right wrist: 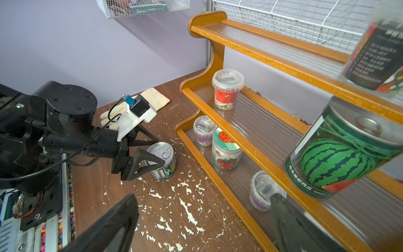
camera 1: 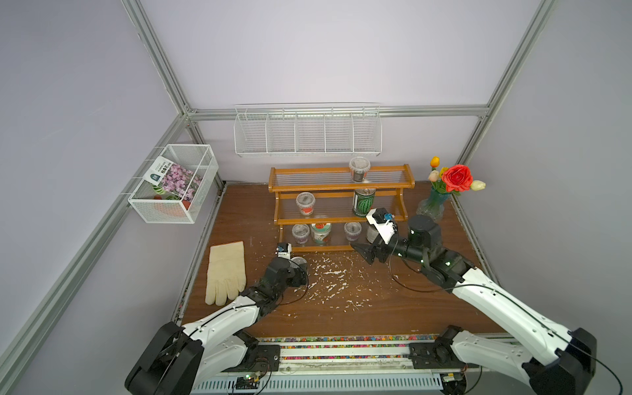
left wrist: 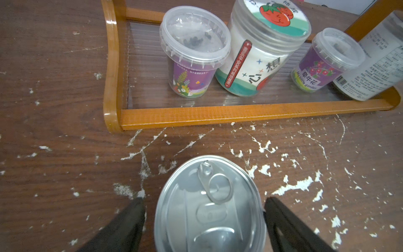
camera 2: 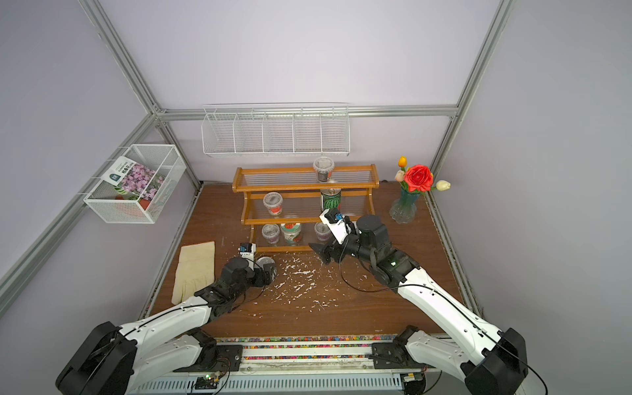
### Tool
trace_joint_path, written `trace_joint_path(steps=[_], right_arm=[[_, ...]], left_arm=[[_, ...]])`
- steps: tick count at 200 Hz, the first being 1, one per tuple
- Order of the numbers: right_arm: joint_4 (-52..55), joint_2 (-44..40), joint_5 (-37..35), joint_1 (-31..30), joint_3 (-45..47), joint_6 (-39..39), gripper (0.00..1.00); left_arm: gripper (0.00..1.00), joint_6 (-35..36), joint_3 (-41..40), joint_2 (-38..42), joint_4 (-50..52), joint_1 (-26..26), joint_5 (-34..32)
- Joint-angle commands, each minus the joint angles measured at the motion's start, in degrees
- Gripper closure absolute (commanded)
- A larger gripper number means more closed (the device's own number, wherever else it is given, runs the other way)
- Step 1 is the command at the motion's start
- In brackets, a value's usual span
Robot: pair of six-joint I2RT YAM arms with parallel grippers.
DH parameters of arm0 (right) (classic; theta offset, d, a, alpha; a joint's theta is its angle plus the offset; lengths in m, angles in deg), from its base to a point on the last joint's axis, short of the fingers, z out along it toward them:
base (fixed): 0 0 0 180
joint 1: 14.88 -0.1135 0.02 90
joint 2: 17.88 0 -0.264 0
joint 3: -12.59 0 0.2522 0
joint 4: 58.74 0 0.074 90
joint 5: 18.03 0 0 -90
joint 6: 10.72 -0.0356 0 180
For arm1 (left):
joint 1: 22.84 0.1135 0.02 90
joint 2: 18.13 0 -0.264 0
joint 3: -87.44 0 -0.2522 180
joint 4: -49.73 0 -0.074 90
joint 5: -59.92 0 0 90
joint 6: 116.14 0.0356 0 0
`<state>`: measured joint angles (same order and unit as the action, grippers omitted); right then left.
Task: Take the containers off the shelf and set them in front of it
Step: 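Place the container at the center of the board, then pick up a container from the shelf.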
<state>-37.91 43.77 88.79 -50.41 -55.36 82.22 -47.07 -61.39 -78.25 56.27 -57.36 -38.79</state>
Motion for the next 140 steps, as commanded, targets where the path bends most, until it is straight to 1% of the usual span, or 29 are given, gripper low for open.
trace_joint_path(steps=[1,21,42,67,81,96,109,122,140], right_arm=[[1.17,-1.00,-1.91,1.97,-3.96,-4.06,0.03],[2.25,-0.49,-1.70,5.11,-6.98,-8.37,0.03],[3.67,0.75,-2.12,7.40,-10.29,-9.89,0.03],[4.88,4.46,-3.00,8.96,-15.38,-9.82,0.03],[5.70,7.52,-3.91,9.51,-18.89,-9.72,0.03],[6.06,10.77,-5.13,9.99,-22.33,-9.55,0.03],[6.21,13.76,-5.82,10.45,-25.09,-9.23,0.03],[5.59,16.44,-6.39,10.67,-27.34,-9.43,0.03],[5.26,19.95,-6.97,10.92,-30.47,-9.28,0.03]], left_arm=[[0.09,1.25,3.27,4.41,8.10,-0.17,-1.72],[0.08,1.01,6.19,9.30,13.53,-0.11,-3.35],[0.08,1.90,9.68,13.22,18.07,-0.02,-1.04],[0.07,5.46,15.91,15.46,23.62,0.44,2.76],[0.06,7.84,18.93,16.55,24.64,3.08,8.45],[0.06,9.05,21.79,16.79,24.45,8.40,17.43],[0.06,9.67,24.19,16.79,23.10,12.48,23.74],[0.06,9.77,26.35,15.98,20.89,16.21,30.29],[0.06,7.73,28.61,14.06,16.31,21.02,38.80]])
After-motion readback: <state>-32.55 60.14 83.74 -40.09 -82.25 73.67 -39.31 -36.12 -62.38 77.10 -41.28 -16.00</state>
